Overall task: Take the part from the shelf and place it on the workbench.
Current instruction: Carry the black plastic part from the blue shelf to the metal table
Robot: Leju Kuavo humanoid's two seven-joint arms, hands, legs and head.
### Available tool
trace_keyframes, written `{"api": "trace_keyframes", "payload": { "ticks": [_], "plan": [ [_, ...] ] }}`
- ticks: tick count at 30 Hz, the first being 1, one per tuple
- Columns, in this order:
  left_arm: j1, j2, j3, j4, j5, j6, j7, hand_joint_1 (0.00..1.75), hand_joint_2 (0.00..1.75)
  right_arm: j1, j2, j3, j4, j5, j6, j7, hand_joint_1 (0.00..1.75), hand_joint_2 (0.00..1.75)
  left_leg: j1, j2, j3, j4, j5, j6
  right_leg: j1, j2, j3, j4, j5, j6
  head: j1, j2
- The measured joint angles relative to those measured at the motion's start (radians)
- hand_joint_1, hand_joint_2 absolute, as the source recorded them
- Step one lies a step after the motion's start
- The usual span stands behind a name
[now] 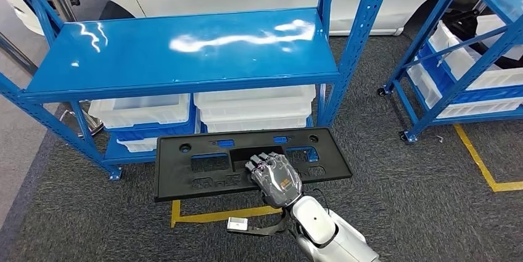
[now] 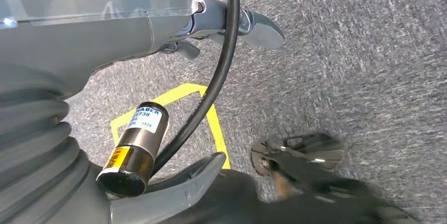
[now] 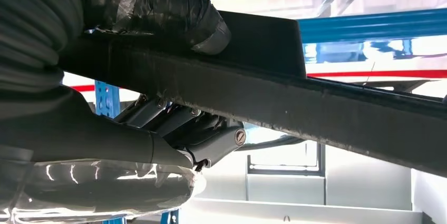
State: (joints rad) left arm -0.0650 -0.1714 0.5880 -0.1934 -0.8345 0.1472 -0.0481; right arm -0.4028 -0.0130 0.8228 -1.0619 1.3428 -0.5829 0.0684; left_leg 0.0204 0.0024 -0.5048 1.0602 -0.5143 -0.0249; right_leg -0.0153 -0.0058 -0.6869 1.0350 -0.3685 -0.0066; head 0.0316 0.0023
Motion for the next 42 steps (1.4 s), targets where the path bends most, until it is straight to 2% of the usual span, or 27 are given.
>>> {"api": "trace_keyframes", "payload": {
  "ticks": [2, 4, 5, 6, 8, 9, 10, 11, 13, 15, 17, 19, 20, 22, 24, 25, 26, 27, 29, 31, 33, 35, 36, 38, 40, 41, 42],
  "plan": [
    [-0.001, 0.000, 0.000, 0.000, -0.001, 0.000, -0.001, 0.00, 1.75, 0.000, 0.000, -0.003, -0.002, -0.002, 0.001, -0.002, 1.75, 1.75, -0.006, -0.003, 0.029, -0.059, -0.018, 0.012, 0.001, -0.001, -0.005, -0.004, 0.021, 0.012, 0.001, 0.000],
    [0.000, -0.001, 0.000, 0.000, -0.002, 0.001, 0.000, 0.00, 1.75, 0.001, -0.002, -0.003, -0.002, -0.002, 0.002, -0.002, 1.75, 1.75, -0.006, 0.000, 0.016, -0.059, -0.001, 0.028, 0.000, 0.001, -0.009, -0.009, 0.030, 0.025, 0.002, 0.000],
    [0.000, -0.001, 0.000, 0.000, -0.003, 0.001, 0.000, 0.00, 1.75, 0.002, -0.004, -0.003, -0.002, -0.002, 0.002, -0.002, 1.75, 1.75, -0.005, 0.003, 0.008, -0.061, 0.011, 0.038, -0.001, 0.002, -0.017, 0.003, 0.009, 0.030, 0.002, 0.000],
    [0.001, -0.001, 0.000, 0.000, -0.003, 0.001, 0.000, 0.00, 1.75, 0.003, -0.005, -0.003, -0.002, -0.002, 0.003, -0.002, 1.75, 1.75, -0.004, 0.006, -0.003, -0.063, 0.024, 0.048, -0.003, 0.003, -0.030, 0.034, -0.029, 0.034, 0.002, 0.000],
    [0.001, -0.001, 0.000, 0.000, -0.003, 0.002, 0.000, 0.00, 1.75, 0.005, -0.008, -0.004, -0.002, -0.002, 0.003, -0.002, 1.75, 1.75, -0.007, 0.009, -0.030, -0.062, 0.048, 0.059, -0.004, 0.004, -0.062, 0.152, -0.134, 0.038, 0.002, 0.000],
    [0.001, -0.001, 0.000, 0.000, -0.003, 0.002, 0.000, 0.00, 1.75, 0.006, -0.009, -0.004, -0.002, -0.002, 0.003, -0.003, 1.75, 1.75, -0.010, 0.009, -0.045, -0.061, 0.060, 0.062, -0.004, 0.004, -0.074, 0.216, -0.168, 0.039, 0.002, 0.000],
    [0.001, -0.001, 0.000, 0.000, -0.003, 0.002, 0.000, 0.00, 1.75, 0.008, -0.009, -0.004, -0.002, -0.002, 0.004, -0.004, 1.75, 1.75, -0.013, 0.009, -0.061, -0.060, 0.071, 0.062, -0.003, 0.004, -0.076, 0.262, -0.179, 0.039, 0.002, 0.000],
    [0.002, -0.001, 0.000, 0.000, -0.003, 0.002, 0.000, 0.00, 1.75, 0.009, -0.010, -0.004, -0.002, -0.002, 0.004, -0.004, 1.75, 1.75, -0.016, 0.009, -0.077, -0.058, 0.082, 0.062, -0.001, 0.004, -0.063, 0.279, -0.169, 0.036, 0.002, 0.000],
    [0.003, -0.002, 0.000, 0.000, -0.003, 0.002, 0.000, 0.00, 1.75, 0.011, -0.011, -0.004, -0.002, -0.002, 0.005, -0.005, 1.75, 1.75, -0.020, 0.009, -0.106, -0.055, 0.102, 0.061, 0.006, 0.004, 0.016, 0.207, -0.124, 0.022, 0.002, 0.000],
    [0.003, -0.005, 0.000, 0.000, -0.003, 0.002, 0.000, 0.00, 1.75, 0.011, -0.012, -0.006, -0.004, -0.001, 0.005, -0.006, 1.75, 1.75, -0.024, 0.008, -0.125, -0.053, 0.119, 0.055, 0.017, 0.003, 0.123, 0.062, -0.123, 0.002, 0.001, 0.000],
    [0.003, -0.009, 0.000, 0.000, -0.003, 0.001, 0.000, 0.00, 1.75, 0.010, -0.012, -0.009, -0.007, 0.000, 0.004, -0.006, 1.75, 1.75, -0.021, 0.009, -0.131, -0.057, 0.136, 0.045, 0.026, 0.002, 0.174, -0.022, -0.139, -0.009, 0.002, 0.000],
    [0.003, -0.009, 0.000, 0.000, -0.003, 0.002, 0.000, 0.00, 1.75, 0.010, -0.013, -0.011, -0.008, 0.001, 0.004, -0.006, 1.75, 1.75, -0.019, 0.008, -0.132, -0.065, 0.149, 0.033, 0.025, -0.001, 0.173, -0.043, -0.120, -0.014, 0.002, 0.000],
    [0.003, -0.009, 0.000, 0.000, -0.003, 0.002, 0.000, 0.00, 1.75, 0.010, -0.013, -0.011, -0.008, 0.001, 0.004, -0.006, 1.75, 1.75, -0.019, 0.007, -0.138, -0.058, 0.137, 0.028, 0.021, -0.002, 0.168, -0.052, -0.108, -0.019, 0.002, 0.000],
    [0.005, -0.009, 0.000, 0.000, -0.003, 0.002, 0.000, 0.00, 1.75, 0.009, -0.012, -0.011, -0.008, 0.002, 0.005, -0.005, 1.75, 1.75, -0.016, 0.003, -0.162, 0.007, 0.065, 0.017, 0.011, -0.006, 0.153, -0.065, -0.082, -0.028, 0.001, 0.000],
    [0.006, -0.009, 0.000, 0.000, -0.003, 0.002, 0.000, 0.00, 1.75, 0.010, -0.011, -0.012, -0.008, 0.001, 0.007, -0.005, 1.75, 1.75, -0.009, 0.002, -0.196, 0.134, -0.026, 0.005, 0.009, -0.006, 0.127, -0.064, -0.062, -0.029, 0.000, 0.000],
    [0.006, -0.009, 0.000, 0.000, -0.003, 0.002, 0.000, 0.00, 1.75, 0.010, -0.011, -0.012, -0.008, 0.001, 0.008, -0.005, 1.75, 1.75, -0.005, 0.002, -0.205, 0.188, -0.047, -0.001, 0.008, -0.007, 0.112, -0.061, -0.052, -0.026, 0.000, 0.000],
    [0.006, -0.008, 0.000, 0.000, -0.003, 0.003, 0.000, 0.00, 1.75, 0.010, -0.011, -0.012, -0.008, 0.000, 0.009, -0.005, 1.75, 1.75, -0.002, 0.003, -0.203, 0.218, -0.046, -0.006, 0.005, -0.008, 0.096, -0.057, -0.044, -0.022, 0.000, 0.000],
    [0.006, -0.007, 0.000, 0.000, -0.003, 0.003, 0.000, 0.00, 1.75, 0.011, -0.011, -0.012, -0.008, -0.001, 0.009, -0.005, 1.75, 1.75, 0.002, 0.003, -0.183, 0.213, -0.025, -0.012, 0.002, -0.008, 0.080, -0.050, -0.037, -0.017, 0.000, 0.000],
    [0.006, -0.006, 0.000, 0.000, -0.003, 0.003, 0.000, 0.00, 1.75, 0.011, -0.011, -0.012, -0.008, -0.005, 0.011, -0.006, 1.75, 1.75, 0.010, 0.002, -0.095, 0.102, 0.021, -0.026, -0.008, -0.008, 0.051, -0.030, -0.027, -0.006, 0.000, 0.000],
    [0.005, -0.007, 0.000, 0.000, -0.003, 0.003, 0.000, 0.00, 1.75, 0.010, -0.010, -0.014, -0.008, -0.010, 0.012, -0.007, 1.75, 1.75, 0.009, -0.004, -0.017, -0.020, 0.020, -0.029, -0.009, -0.007, 0.029, -0.011, -0.019, 0.009, -0.001, 0.000],
    [0.005, -0.008, 0.000, 0.000, -0.003, 0.003, 0.000, 0.00, 1.75, 0.010, -0.010, -0.015, -0.008, -0.013, 0.012, -0.007, 1.75, 1.75, 0.002, -0.009, -0.002, -0.050, 0.008, -0.015, -0.006, -0.006, 0.020, -0.004, -0.006, 0.022, -0.001, 0.000],
    [0.006, -0.008, 0.000, 0.000, -0.002, 0.003, 0.001, 0.00, 1.75, 0.010, -0.010, -0.016, -0.007, -0.015, 0.013, -0.008, 1.75, 1.75, 0.002, -0.007, -0.016, -0.046, 0.018, 0.006, -0.007, -0.006, 0.014, 0.005, -0.006, 0.034, 0.000, 0.000],
    [0.005, -0.008, 0.000, 0.000, -0.002, 0.003, 0.000, 0.00, 1.75, 0.009, -0.011, -0.016, -0.006, -0.017, 0.015, -0.009, 1.75, 1.75, 0.001, -0.004, -0.025, -0.046, 0.027, 0.020, -0.009, -0.006, 0.006, 0.026, -0.030, 0.039, 0.000, 0.000],
    [0.003, -0.008, 0.001, 0.000, 0.000, 0.003, 0.000, 0.00, 1.75, 0.006, -0.011, -0.017, -0.004, -0.026, 0.020, -0.017, 1.75, 1.75, -0.002, -0.001, -0.047, -0.046, 0.047, 0.043, -0.008, -0.003, -0.021, 0.122, -0.124, 0.041, 0.000, 0.000],
    [0.002, -0.008, 0.001, 0.000, 0.001, 0.002, 0.000, 0.00, 1.75, 0.003, -0.010, -0.017, -0.001, -0.035, 0.026, -0.024, 1.75, 1.75, -0.010, -0.001, -0.075, -0.044, 0.068, 0.053, -0.004, -0.001, -0.041, 0.242, -0.205, 0.036, 0.000, 0.000],
    [0.003, -0.008, 0.002, 0.000, 0.001, 0.002, 0.000, 0.00, 1.75, 0.001, -0.009, -0.017, 0.001, -0.040, 0.029, -0.026, 1.75, 1.75, -0.014, -0.001, -0.090, -0.043, 0.079, 0.054, -0.001, -0.001, -0.038, 0.276, -0.214, 0.031, 0.000, 0.000],
    [0.003, -0.008, 0.002, 0.000, 0.001, 0.002, 0.000, 0.00, 1.75, -0.001, -0.007, -0.017, 0.003, -0.044, 0.031, -0.027, 1.75, 1.75, -0.019, -0.001, -0.104, -0.042, 0.089, 0.056, 0.003, 0.000, -0.019, 0.278, -0.202, 0.023, 0.000, 0.000]
  ]
}}
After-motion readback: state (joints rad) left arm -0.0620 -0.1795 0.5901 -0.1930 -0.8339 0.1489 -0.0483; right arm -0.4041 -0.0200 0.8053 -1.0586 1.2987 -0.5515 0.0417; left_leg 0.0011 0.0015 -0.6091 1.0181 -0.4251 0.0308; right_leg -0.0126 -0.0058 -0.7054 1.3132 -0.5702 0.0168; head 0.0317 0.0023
